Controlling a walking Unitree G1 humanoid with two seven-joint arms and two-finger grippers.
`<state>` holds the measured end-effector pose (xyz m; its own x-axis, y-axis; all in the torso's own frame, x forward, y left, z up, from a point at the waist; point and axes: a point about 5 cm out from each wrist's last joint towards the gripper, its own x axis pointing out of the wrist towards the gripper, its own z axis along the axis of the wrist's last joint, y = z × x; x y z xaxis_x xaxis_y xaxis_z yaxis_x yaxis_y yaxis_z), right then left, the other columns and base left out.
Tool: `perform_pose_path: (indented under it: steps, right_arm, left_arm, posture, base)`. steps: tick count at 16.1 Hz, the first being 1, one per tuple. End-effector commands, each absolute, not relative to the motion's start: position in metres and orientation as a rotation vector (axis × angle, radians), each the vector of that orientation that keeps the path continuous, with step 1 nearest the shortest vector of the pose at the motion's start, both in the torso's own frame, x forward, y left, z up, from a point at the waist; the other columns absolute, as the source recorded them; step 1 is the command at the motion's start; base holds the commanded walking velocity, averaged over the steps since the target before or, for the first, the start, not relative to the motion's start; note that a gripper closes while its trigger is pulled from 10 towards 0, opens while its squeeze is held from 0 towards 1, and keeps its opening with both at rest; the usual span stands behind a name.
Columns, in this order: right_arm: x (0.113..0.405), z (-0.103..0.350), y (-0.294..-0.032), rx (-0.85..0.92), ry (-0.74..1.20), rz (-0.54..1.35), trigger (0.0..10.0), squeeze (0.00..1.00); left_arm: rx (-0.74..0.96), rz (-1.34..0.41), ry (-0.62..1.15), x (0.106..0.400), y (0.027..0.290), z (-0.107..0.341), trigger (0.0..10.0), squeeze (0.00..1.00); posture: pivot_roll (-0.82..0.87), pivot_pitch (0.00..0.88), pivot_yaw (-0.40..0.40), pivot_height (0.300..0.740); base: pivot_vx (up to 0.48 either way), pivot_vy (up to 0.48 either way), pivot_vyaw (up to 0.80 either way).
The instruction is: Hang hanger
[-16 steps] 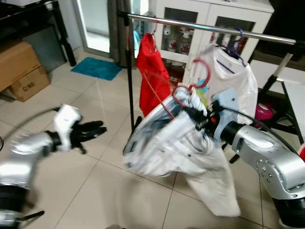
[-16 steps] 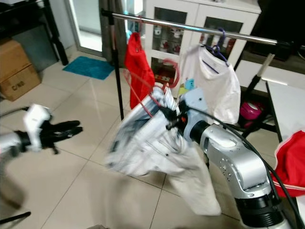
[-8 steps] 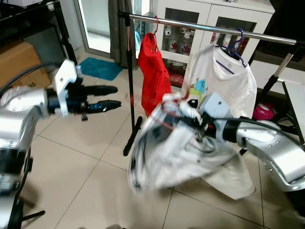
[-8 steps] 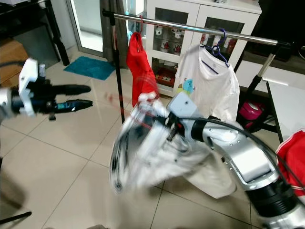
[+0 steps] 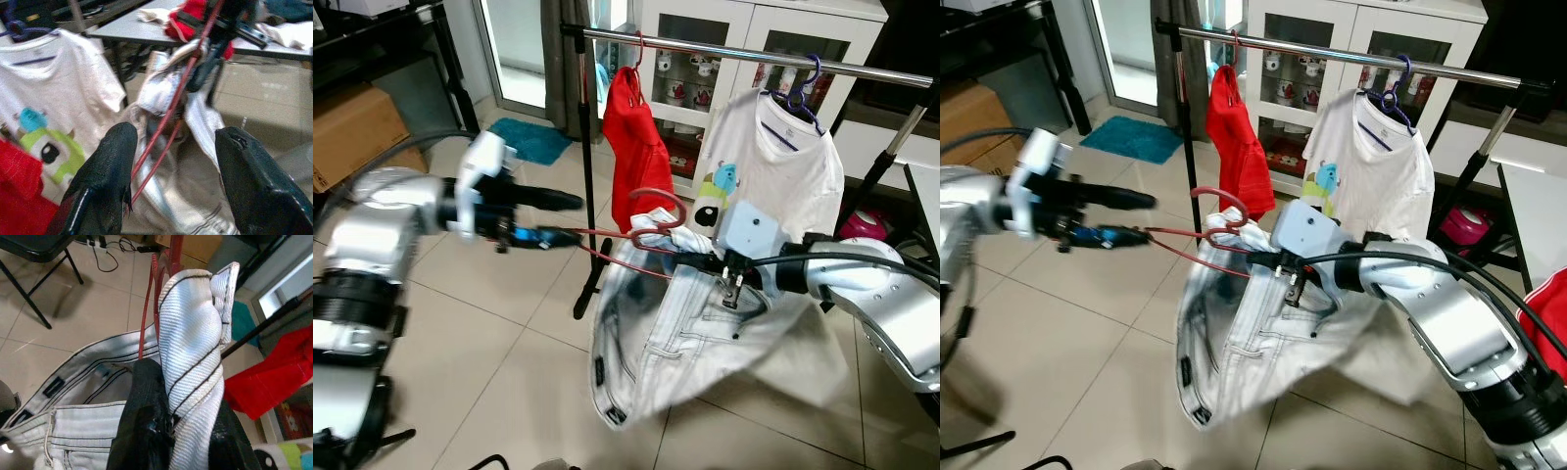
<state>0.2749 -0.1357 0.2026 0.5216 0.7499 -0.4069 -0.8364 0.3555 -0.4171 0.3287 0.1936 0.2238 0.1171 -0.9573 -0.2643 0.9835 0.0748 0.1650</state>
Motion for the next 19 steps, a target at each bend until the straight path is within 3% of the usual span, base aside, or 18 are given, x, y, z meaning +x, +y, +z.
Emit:
perform_pose_path:
  steps: [1, 8, 9, 11, 19]
  right_arm:
    - [0.273, 0.216, -0.129, -0.685, 0.081, 1.049, 0.0, 0.0]
    - [0.263, 0.217, -0.113, -0.696, 0.051, 1.126, 0.0, 0.0]
    - [0.262, 0.217, -0.111, -0.696, 0.049, 1.133, 0.0, 0.0]
    - [0.262, 0.217, -0.11, -0.699, 0.045, 1.134, 0.0, 0.0]
    - [0.261, 0.219, -0.107, -0.707, 0.042, 1.145, 0.0, 0.0]
  left_arm:
    - [0.414, -1.479, 0.09, 0.33, 0.189, 0.223, 10.0, 0.0]
    - [0.481, -1.522, -0.011, 0.336, 0.163, 0.217, 9.8, 0.0]
    - [0.449, -1.554, -0.009, 0.335, 0.158, 0.214, 4.9, 0.0]
    - [0.438, -1.599, 0.006, 0.331, 0.151, 0.208, 0.2, 0.0]
    - [0.485, -1.641, 0.083, 0.33, 0.145, 0.189, 0.0, 0.0]
  posture:
    - [-0.13, 0.0, 0.028, 0.74]
    - [-0.14, 0.0, 0.031, 0.74]
    - [-0.14, 0.0, 0.036, 0.74]
    - [-0.15, 0.0, 0.036, 0.74]
    - [-0.16, 0.0, 0.039, 0.74]
  base:
    - [0.0, 0.0, 0.0]
    - [0.0, 0.0, 0.0]
    - [0.0, 0.0, 0.0]
    - [0.0, 0.0, 0.0]
    - [0.0, 0.0, 0.0]
